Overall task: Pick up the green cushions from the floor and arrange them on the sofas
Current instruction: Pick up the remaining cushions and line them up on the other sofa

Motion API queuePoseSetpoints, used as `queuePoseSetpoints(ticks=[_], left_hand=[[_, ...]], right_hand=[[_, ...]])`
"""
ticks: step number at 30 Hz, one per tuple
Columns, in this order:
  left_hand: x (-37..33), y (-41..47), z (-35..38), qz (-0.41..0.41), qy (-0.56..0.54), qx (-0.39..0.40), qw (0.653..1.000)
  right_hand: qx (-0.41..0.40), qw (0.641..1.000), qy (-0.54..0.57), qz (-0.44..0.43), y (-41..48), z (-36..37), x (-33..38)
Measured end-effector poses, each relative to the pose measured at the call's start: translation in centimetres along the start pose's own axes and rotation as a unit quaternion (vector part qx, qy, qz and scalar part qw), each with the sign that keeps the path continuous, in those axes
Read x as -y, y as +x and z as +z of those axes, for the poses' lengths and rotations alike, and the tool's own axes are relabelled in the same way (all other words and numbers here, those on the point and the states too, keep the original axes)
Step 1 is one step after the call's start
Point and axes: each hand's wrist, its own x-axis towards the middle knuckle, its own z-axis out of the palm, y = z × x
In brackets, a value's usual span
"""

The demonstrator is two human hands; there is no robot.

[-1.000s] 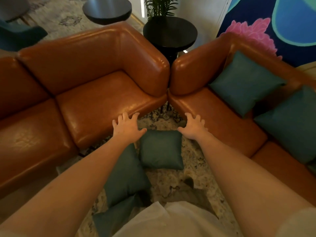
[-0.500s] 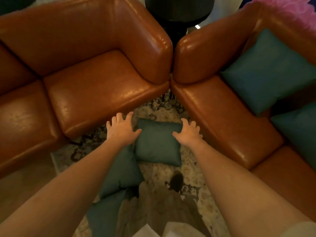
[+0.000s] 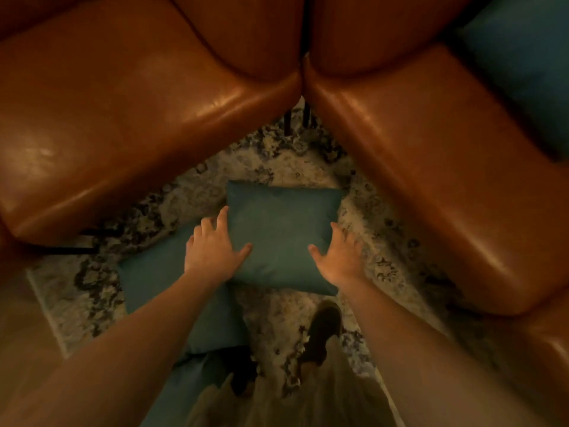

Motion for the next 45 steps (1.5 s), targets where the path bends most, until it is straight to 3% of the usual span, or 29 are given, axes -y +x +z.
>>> queuePoseSetpoints(ticks=[8, 12, 17, 21, 23, 33, 45], left_hand=[[3.6, 10.6, 13.7, -0.018, -0.061, 0.064, 0.996], [4.9, 15.2, 18.6, -0.070, -0.170, 0.092, 0.979], [6.7, 20.3, 22.3, -0.169, -0.374, 0.080, 0.908], [6.6, 22.1, 23.2, -0.248, -0.512, 0.088, 0.818], [5.8, 21.9, 22.9, -0.262, -0.542, 0.092, 0.793], [3.8, 14.0, 14.1, -0.242, -0.593, 0.071, 0.765], [2.3, -1.6, -10.8, -0.202, -0.600, 0.042, 0.773]], right_hand=[[-0.014, 0.998, 0.041, 0.042, 12.4, 10.8, -4.6], [-0.025, 0.984, 0.151, 0.089, 17.4, 14.2, -6.1], [-0.027, 0.925, 0.350, 0.143, 22.5, 17.0, -6.9], [-0.022, 0.893, 0.428, 0.137, 23.6, 17.2, -7.8], [-0.022, 0.888, 0.438, 0.136, 23.2, 17.0, -7.8], [-0.055, 0.905, 0.409, 0.104, 14.5, 8.8, -3.7], [-0.107, 0.891, 0.438, 0.051, -5.6, -7.6, 4.6]])
